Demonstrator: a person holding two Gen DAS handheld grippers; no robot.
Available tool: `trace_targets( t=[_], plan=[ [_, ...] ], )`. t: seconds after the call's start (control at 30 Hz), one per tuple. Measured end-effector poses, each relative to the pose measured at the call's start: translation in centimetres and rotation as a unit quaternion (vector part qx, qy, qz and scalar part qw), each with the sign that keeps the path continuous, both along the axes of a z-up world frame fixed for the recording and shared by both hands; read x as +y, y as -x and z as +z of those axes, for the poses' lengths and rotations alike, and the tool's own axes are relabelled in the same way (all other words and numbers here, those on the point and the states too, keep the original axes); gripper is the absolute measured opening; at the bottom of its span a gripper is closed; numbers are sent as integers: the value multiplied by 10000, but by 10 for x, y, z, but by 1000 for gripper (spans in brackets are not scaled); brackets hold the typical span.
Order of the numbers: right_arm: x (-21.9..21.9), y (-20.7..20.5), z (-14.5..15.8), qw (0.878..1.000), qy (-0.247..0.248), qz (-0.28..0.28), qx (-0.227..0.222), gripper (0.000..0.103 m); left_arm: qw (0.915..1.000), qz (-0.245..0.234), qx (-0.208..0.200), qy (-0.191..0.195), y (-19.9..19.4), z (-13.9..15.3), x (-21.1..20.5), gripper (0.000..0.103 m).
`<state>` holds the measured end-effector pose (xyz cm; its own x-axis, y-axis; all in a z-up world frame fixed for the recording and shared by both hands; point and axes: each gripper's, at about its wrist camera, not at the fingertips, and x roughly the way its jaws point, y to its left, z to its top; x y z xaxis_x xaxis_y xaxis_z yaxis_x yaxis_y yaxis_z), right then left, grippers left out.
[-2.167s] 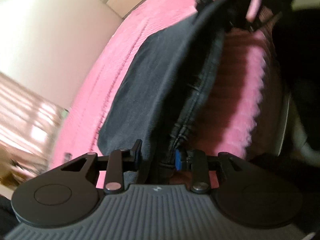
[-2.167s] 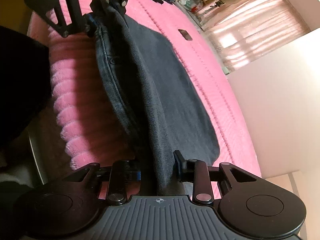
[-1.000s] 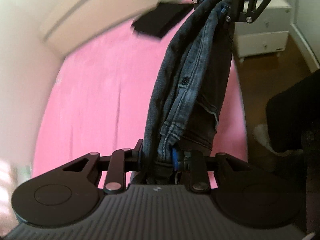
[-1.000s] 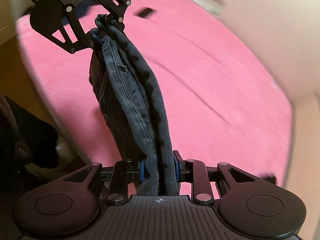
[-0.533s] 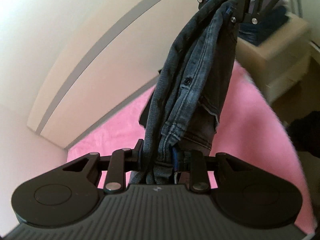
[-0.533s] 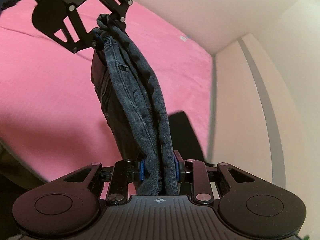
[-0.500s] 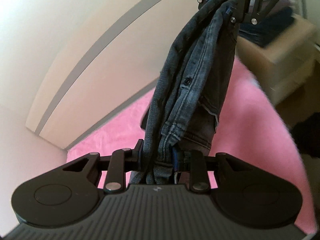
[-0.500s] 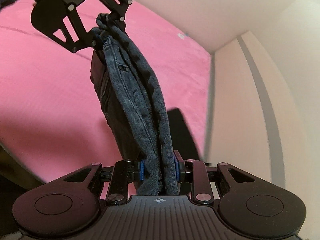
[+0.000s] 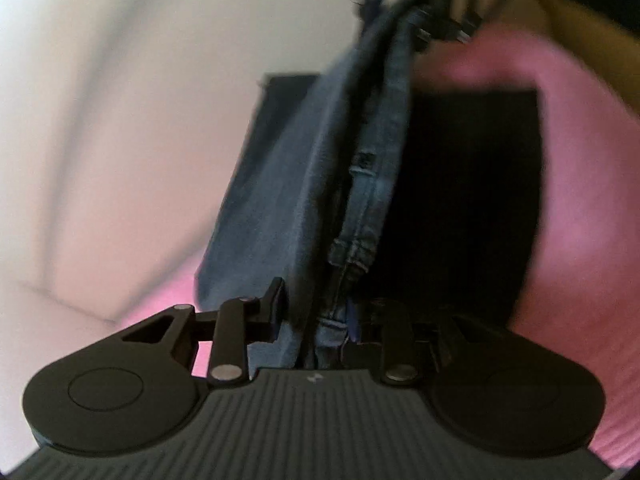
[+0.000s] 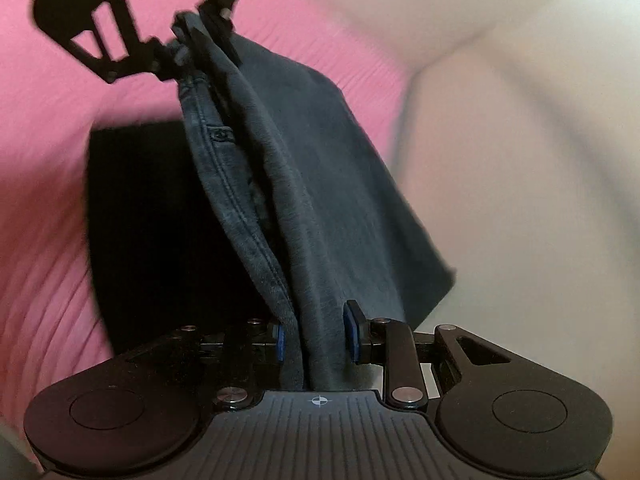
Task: Fold clothes
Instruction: 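Lift the jeans bundle with both grippers and carry it toward the headboard, then lower the jeans bundle onto the bedspread and open both grippers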
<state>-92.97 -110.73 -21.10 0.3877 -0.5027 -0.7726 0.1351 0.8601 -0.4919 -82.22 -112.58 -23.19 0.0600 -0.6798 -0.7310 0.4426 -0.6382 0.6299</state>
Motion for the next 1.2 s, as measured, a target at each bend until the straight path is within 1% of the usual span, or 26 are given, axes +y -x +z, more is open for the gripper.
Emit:
trace_targets(
  t=[0.03, 0.07, 0.1, 0.17, 0.23, 0.3, 0.37, 0.43, 0.53, 0.6, 0.67, 0.77, 0.8, 0.87, 0.9, 0.97, 1.03, 1.07, 1.13, 1.2],
  plan=[
    [0, -1, -21, 9996, -263, 9, 118, 26, 9995, 33, -39, -304, 3, -22, -1, 27],
    [6, 0, -33, 9993, -337, 51, 157, 26, 9992, 51, -91, -384, 4, -38, 2, 27],
    [14, 6, -36, 9994, -340, 19, 110, 26, 9995, 47, -100, -306, 4, -45, 6, 27],
    [21, 14, -36, 9992, -387, -104, -15, 26, 9998, 76, 15, -208, 3, -45, 10, 27],
    [14, 17, -29, 9988, -435, -222, -45, 26, 9996, 77, 62, -261, 4, -41, 7, 26],
    [7, 21, -15, 9984, -450, -335, -70, 26, 9995, 74, 95, -279, 3, -36, 5, 25],
    [10, 23, -1, 9985, -396, -358, -111, 26, 9998, -14, 107, -151, -1, -35, 14, 24],
    [15, 26, -4, 9986, -410, -313, -89, 26, 9998, -115, 137, -3, -9, -39, 27, 24],
    [26, 33, -21, 9985, -463, -271, 94, 26, 9997, -215, 47, -108, -6, -57, 35, 24],
    [25, 30, -26, 9986, -392, -341, 107, 26, 9996, -253, -16, -147, -4, -67, 37, 24],
    [28, 29, -27, 9988, -300, -357, 147, 27, 9995, -293, -27, -140, -4, -69, 37, 26],
    [31, 27, -30, 9988, -259, -291, 313, 38, 9988, -445, -135, -124, -3, -72, 39, 32],
    [21, 26, -30, 9984, -335, -343, 308, 43, 9990, -410, -118, -149, -3, -70, 43, 34],
    [13, 30, -21, 9970, -540, -511, 233, 46, 9992, -329, -76, -202, -4, -67, 54, 37],
    [13, 35, -15, 9956, -675, -626, 169, 46, 9994, -246, -7, -225, -11, -56, 53, 37],
    [11, 41, 0, 9903, -1034, -923, -36, 46, 9985, 127, 368, -385, -26, -31, 62, 37],
    [4, 43, 13, 9823, -1308, -1232, -524, 46, 9921, 635, 887, -617, -42, -14, 65, 36],
    [0, 44, 19, 9768, -1442, -1385, -767, 46, 9865, 915, 1192, -651, -51, -2, 67, 36],
    [-7, 47, 31, 9627, -1707, -1686, -1251, 46, 9740, 1362, 1738, -518, -62, 17, 62, 36],
    [-18, 47, 36, 9487, -1804, -2009, -1644, 46, 9570, 1774, 2260, -404, -71, 32, 52, 36]
  ],
)
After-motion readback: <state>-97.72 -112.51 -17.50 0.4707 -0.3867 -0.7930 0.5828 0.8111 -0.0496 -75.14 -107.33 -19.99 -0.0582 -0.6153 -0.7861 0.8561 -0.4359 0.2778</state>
